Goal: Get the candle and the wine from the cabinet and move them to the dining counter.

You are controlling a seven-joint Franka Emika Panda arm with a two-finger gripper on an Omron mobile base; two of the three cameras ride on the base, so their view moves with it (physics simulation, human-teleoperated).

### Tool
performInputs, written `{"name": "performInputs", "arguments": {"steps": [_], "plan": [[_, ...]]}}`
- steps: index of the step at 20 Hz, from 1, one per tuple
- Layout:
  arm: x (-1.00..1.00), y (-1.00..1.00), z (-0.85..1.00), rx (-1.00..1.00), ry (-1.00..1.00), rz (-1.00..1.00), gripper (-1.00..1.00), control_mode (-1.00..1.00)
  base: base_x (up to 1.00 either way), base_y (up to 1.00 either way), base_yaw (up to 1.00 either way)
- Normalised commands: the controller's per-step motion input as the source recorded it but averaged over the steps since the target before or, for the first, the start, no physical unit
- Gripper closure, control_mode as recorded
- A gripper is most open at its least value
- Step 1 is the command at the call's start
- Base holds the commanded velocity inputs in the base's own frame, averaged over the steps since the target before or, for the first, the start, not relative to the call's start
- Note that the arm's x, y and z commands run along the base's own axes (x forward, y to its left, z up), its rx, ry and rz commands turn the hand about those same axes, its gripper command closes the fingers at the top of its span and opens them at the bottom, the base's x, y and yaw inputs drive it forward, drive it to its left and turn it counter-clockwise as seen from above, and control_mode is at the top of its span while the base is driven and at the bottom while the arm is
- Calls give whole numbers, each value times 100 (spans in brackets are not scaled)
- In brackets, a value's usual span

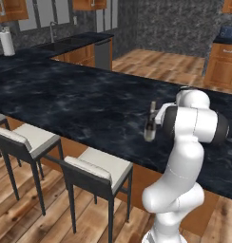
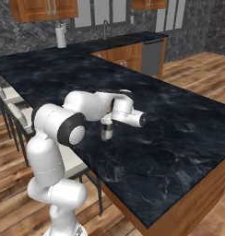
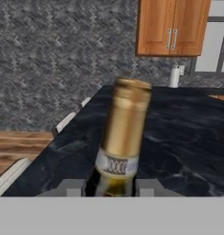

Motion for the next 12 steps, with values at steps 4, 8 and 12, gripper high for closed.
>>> {"name": "performInputs", "arguments": {"steps": [4,8,12], "plan": [[-12,27,-1,0,-6,1,-100,-100,0,0,0],[-3,12,2,0,-1,2,-100,-100,0,0,0],[-1,0,25,0,0,0,-100,-100,0,0,0]]}}
